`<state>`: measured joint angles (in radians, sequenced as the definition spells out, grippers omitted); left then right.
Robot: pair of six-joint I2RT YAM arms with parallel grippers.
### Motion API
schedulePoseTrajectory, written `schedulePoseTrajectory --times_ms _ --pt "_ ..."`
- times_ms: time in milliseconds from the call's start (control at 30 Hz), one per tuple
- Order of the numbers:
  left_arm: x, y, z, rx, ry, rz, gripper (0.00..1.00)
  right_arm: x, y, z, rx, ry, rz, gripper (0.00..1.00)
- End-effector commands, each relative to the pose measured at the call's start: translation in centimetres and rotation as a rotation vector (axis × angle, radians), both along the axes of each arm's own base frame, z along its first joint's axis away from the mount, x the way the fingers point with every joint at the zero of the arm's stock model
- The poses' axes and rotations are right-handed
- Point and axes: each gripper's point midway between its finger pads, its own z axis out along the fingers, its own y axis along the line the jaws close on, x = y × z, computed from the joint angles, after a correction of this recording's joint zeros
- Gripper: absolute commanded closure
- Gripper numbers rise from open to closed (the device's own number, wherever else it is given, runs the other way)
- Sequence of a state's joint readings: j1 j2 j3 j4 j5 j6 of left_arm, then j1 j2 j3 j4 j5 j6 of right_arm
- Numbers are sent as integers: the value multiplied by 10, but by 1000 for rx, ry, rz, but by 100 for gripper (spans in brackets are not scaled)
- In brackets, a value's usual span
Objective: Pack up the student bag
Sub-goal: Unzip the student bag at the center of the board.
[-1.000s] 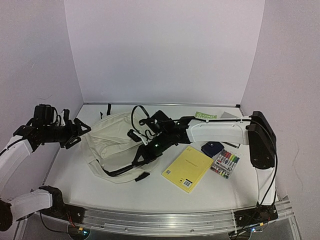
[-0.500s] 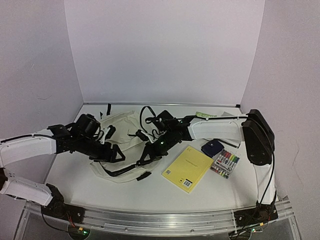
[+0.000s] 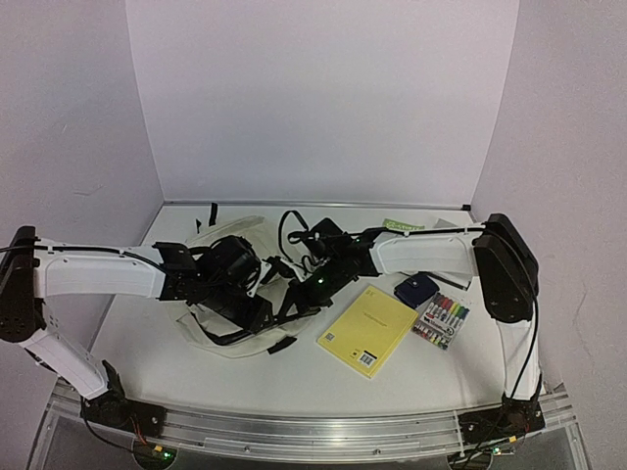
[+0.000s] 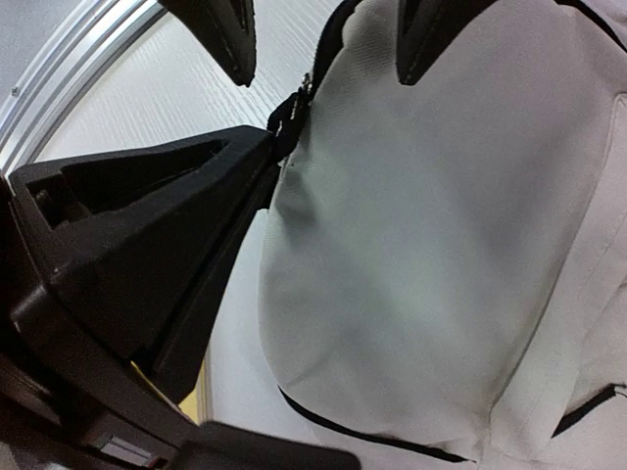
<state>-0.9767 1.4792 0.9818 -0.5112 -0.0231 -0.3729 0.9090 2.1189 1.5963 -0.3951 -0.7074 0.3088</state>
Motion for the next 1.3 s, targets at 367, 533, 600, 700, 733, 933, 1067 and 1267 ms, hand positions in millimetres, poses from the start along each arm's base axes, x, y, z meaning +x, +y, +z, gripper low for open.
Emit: schedulePoseTrajectory --times_ms 367,533,600,700,733,933,1067,1267 --pt "-3 25 -6 142 5 44 57 19 -18 19 31 -18 -54 100" --pt "1 26 -11 207 4 26 63 22 -20 22 35 -23 -60 100" --pt "0 27 -11 224 11 19 71 25 -23 23 35 -26 -69 100" --pt "-6 33 -8 248 35 7 87 33 -31 25 31 -33 -94 100" --pt "-8 37 -6 261 43 9 93 36 -35 25 29 -37 -102 100" --pt "-17 76 12 378 54 90 100 60 -69 14 -7 -56 -166 100" --pt "-19 91 21 427 46 116 100 75 -91 5 -30 -52 -209 100" --pt "-12 90 34 420 -2 112 77 62 -75 15 24 -22 -169 100"
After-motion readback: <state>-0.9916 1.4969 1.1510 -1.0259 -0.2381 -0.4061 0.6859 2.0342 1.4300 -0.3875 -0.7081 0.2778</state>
